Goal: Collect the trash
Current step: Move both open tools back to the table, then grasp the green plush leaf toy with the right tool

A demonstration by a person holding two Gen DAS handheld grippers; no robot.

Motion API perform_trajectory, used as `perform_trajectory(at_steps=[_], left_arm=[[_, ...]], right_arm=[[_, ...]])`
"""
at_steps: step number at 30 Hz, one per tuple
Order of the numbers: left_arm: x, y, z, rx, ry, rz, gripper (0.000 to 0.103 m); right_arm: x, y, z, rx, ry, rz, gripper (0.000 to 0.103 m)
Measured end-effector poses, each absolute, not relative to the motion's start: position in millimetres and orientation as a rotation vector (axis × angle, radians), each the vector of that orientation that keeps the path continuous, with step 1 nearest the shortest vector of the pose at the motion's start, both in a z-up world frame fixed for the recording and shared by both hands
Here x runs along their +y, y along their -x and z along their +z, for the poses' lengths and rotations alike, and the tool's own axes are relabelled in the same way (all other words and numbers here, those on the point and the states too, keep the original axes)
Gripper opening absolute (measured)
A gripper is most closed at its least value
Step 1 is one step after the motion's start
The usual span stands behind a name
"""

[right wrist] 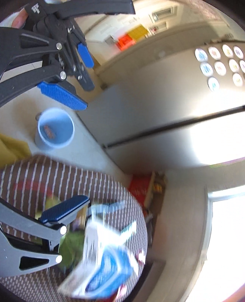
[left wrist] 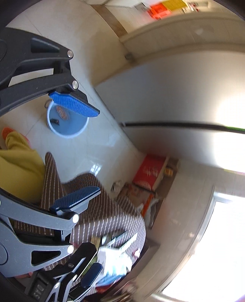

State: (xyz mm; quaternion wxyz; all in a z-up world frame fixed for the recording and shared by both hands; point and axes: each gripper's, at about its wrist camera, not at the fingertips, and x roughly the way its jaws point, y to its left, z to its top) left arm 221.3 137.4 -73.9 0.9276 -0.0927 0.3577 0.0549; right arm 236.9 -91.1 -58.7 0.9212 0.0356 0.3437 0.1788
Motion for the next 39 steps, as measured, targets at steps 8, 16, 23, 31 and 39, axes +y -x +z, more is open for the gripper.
perform_trajectory(at_steps=[8,16,23,31,39], left_arm=[[84.6,-226.8,-77.9,0.762,0.155,-0.018,0.075],[66.6,-223.1,-91.8,0.821,0.128,-0.062,0.075],[61.9,-224.2,-105.0,0.872,0.127,-0.058,0.075],[51.8,-223.9,-104.0,0.873,0.111,-0.076,0.075],[51.4,-224.9,-101.8,0.87,0.113,-0.083,0.075]], right_arm=[[-158.5,-239.3,-84.7,0.752,-0.083,0.165,0.092],[-181.1,-258.0,-118.7,0.83,-0.098,0.083,0.092],[-184.7,-256.2,-118.7,0.808,-0.111,0.121,0.015],[-200.3,-236.1,-95.7,0.712,-0.143,0.132,0.003],[-189.2,-223.0,-82.6,0.668,-0.137,0.189,0.083]])
